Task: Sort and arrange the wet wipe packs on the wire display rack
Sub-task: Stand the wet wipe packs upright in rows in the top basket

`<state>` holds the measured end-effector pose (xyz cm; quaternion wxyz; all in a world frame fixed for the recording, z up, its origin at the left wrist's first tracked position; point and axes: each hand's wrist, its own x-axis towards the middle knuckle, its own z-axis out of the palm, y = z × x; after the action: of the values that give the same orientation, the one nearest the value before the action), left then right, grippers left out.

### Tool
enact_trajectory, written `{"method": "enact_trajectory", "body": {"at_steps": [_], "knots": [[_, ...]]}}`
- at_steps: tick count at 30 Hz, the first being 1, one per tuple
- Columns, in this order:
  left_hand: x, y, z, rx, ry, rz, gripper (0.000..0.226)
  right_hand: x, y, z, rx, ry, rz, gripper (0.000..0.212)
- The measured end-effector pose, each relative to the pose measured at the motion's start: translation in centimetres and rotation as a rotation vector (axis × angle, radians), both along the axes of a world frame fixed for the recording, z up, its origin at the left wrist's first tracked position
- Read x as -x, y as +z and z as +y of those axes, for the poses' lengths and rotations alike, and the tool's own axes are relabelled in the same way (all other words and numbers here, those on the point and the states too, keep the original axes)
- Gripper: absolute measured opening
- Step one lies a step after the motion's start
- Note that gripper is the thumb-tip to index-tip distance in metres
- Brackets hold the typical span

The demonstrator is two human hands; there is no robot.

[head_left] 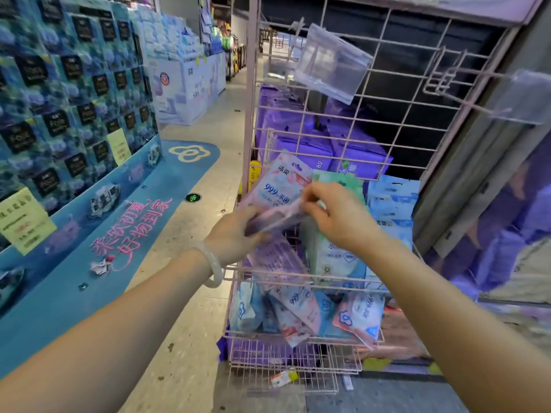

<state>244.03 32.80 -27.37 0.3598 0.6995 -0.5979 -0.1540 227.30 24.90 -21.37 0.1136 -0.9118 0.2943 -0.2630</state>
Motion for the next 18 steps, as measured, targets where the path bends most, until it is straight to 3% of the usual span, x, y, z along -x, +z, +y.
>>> {"method": "enact_trajectory", "body": {"at_steps": [2,4,6,8,10,12,15,18], "knots": [[-0.1,0.6,-0.2,0.125,0.061,0.175,0.013,-0.5,1.8,0.2,-0.065,-0.026,-0.216,0.007],[-0.1,0.9,-0.4,0.146,0.093,0.383,0.014,-0.8,2.7,0.5,-0.114,-0.085,-0.351,0.01],[-0.3,0.8,-0.8,0.146,0.166,0.534,0.024,-0.8,2.6,0.6,-0.224,-0.131,-0.401,0.02],[-0.8,0.6,-1.5,0.149,0.225,0.598,0.025,-0.8,1.7,1.0,-0.471,-0.141,-0.388,0.021],[-1.2,0.5,-2.5,0.132,0.24,0.578,0.021,-1.1,0.4,1.7,-0.813,-0.106,-0.389,0.015],[-1.4,0.4,-3.6,0.111,0.278,0.459,0.022,-1.6,-1.2,2.3,-0.954,-0.128,-0.361,0.019],[-1.1,-0.1,-5.0,0.088,0.256,0.26,0.025,-3.2,-3.1,2.0,-0.98,-0.243,-0.339,0.052],[-0.9,-0.6,-5.3,0.124,0.309,0.206,0.034,-5.3,-3.5,1.0,-1.211,-0.284,-0.538,0.079]]}}
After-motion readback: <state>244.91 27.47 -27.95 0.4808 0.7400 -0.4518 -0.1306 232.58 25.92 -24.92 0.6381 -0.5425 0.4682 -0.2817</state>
